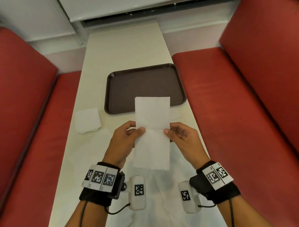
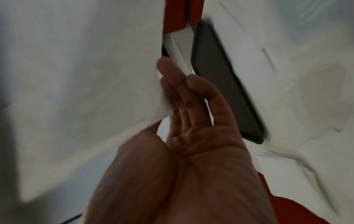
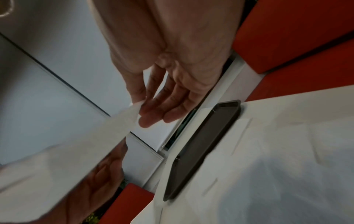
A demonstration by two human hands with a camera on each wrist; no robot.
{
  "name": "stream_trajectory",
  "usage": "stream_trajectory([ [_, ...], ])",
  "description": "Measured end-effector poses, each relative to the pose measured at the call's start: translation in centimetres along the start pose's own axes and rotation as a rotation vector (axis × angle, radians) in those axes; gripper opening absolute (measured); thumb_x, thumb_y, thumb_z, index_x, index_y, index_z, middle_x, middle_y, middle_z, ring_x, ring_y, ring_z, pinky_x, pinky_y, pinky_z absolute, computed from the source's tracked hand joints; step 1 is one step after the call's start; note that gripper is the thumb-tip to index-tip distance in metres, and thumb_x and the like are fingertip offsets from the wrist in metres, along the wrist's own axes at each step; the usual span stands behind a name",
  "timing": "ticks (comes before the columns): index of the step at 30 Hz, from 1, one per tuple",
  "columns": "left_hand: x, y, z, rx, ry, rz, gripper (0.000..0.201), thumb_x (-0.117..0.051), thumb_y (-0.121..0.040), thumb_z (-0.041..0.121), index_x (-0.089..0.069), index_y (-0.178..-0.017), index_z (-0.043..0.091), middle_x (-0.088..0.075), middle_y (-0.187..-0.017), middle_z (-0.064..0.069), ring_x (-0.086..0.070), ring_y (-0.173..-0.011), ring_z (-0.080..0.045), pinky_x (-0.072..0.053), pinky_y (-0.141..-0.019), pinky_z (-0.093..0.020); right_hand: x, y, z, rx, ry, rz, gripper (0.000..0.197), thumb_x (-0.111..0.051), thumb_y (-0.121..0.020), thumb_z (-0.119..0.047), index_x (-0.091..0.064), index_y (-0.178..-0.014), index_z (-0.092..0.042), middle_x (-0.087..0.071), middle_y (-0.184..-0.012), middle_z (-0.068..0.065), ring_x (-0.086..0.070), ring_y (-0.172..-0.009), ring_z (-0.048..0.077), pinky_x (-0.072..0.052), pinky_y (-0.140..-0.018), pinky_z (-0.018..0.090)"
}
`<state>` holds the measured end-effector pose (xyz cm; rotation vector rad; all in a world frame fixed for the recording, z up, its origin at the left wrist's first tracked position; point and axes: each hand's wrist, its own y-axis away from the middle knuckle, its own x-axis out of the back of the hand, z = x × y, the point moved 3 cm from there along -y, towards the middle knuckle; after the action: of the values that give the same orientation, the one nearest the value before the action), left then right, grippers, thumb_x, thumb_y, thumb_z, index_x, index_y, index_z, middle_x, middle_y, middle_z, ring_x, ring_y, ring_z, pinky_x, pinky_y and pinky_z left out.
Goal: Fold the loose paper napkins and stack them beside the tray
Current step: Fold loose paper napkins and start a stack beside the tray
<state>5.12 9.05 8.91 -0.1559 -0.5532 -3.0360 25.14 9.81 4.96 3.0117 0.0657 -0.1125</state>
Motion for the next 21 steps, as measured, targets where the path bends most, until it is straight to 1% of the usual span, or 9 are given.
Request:
stream_trajectory([
  [3,0.8,0.3,-0.2,-0.015,0.034,-0.020,0.018,-0.067,-0.094,0.020,-0.067,-0.110,0.013,-0.077,-0.095,-0.011,-0.073,-0.096,-0.029,-0.055,-0.096,-0.050,-0.5,0.0,-0.6,-0.016,-0.014,0.023,0.016,-0.071,-0.088,-0.016,-0.071,-0.104,-0.013,-0.073,-0.091,0.006,-0.068,-0.079,0.015,-0.055,-0.069,0.025],
  [6,2.0,0.5,-0.3,-0.086,0.052,-0.074,0.020,-0.067,-0.092,0.017,-0.067,-0.113,0.016,-0.075,-0.094,-0.016,-0.073,-0.095,-0.028,-0.058,-0.092,-0.044,-0.9,0.1,-0.9,-0.029,-0.030,0.031,0.014,-0.068,-0.090,-0.012,-0.071,-0.102,-0.018,-0.074,-0.088,-0.005,-0.069,-0.081,0.009,-0.055,-0.070,0.022],
  [9,3.7,0.4,-0.2,-0.168,0.036,-0.116,0.020,-0.063,-0.095,0.010,-0.067,-0.114,0.015,-0.074,-0.097,-0.016,-0.072,-0.096,-0.029,-0.060,-0.088,-0.038,-1.7,0.3,-1.2,-0.024,-0.034,-0.042,0.018,-0.061,-0.094,-0.008,-0.071,-0.109,-0.012,-0.075,-0.106,-0.003,-0.070,-0.098,0.013,-0.058,-0.083,0.027],
  [11,4.8,0.2,-0.2,-0.220,0.014,-0.147,0.016,-0.058,-0.097,0.003,-0.069,-0.105,0.011,-0.071,-0.101,-0.013,-0.069,-0.096,-0.027,-0.060,-0.083,-0.036,-2.6,0.4,-1.8,-0.004,-0.020,-0.087,0.020,-0.055,-0.097,-0.002,-0.071,-0.108,-0.005,-0.073,-0.110,0.005,-0.070,-0.098,0.015,-0.057,-0.085,0.029],
  [13,5.8,-0.1,-0.2,-0.253,0.008,-0.167,0.024,-0.051,-0.098,-0.003,-0.070,-0.093,0.011,-0.069,-0.098,-0.004,-0.067,-0.090,-0.016,-0.056,-0.073,-0.026,-3.8,0.4,-2.5,0.021,-0.001,-0.111,0.027,-0.046,-0.098,0.007,-0.071,-0.100,0.000,-0.070,-0.103,0.004,-0.068,-0.084,0.004,-0.052,-0.074,0.018],
  [15,7.1,-0.6,-0.2,-0.242,0.050,-0.178,0.033,-0.045,-0.100,-0.003,-0.069,-0.086,0.014,-0.068,-0.095,0.000,-0.065,-0.089,-0.013,-0.053,-0.073,-0.023,-5.0,0.0,-2.8,0.030,-0.004,-0.114,0.034,-0.042,-0.098,0.008,-0.073,-0.091,-0.003,-0.067,-0.097,0.002,-0.065,-0.088,0.008,-0.051,-0.075,0.020],
  [18,9.0,-1.3,-0.4,-0.171,0.172,-0.161,0.023,-0.044,-0.102,0.006,-0.064,-0.098,0.017,-0.067,-0.097,-0.005,-0.064,-0.083,-0.021,-0.056,-0.076,-0.031,-7.3,-0.6,-3.0,0.046,-0.009,-0.074,0.025,-0.052,-0.090,-0.005,-0.076,-0.082,-0.009,-0.068,-0.094,0.000,-0.064,-0.093,0.016,-0.053,-0.079,0.027],
  [20,10.4,-1.6,-0.9,-0.057,0.293,-0.130,0.015,-0.049,-0.100,0.017,-0.058,-0.112,0.017,-0.069,-0.098,-0.010,-0.064,-0.078,-0.024,-0.056,-0.074,-0.033,-8.9,-1.0,-3.2,0.060,0.027,-0.026,0.008,-0.069,-0.087,-0.004,-0.073,-0.081,-0.008,-0.068,-0.088,-0.005,-0.063,-0.086,0.014,-0.052,-0.079,0.025],
  [21,11.1,-1.9,-1.2,-0.009,0.318,-0.122,0.021,-0.054,-0.097,0.025,-0.058,-0.115,0.015,-0.070,-0.100,-0.011,-0.064,-0.078,-0.025,-0.056,-0.074,-0.034,-9.8,-1.3,-3.2,0.064,0.033,-0.017,0.005,-0.073,-0.083,-0.003,-0.071,-0.082,-0.007,-0.067,-0.085,-0.008,-0.062,-0.081,0.015,-0.052,-0.078,0.023],
])
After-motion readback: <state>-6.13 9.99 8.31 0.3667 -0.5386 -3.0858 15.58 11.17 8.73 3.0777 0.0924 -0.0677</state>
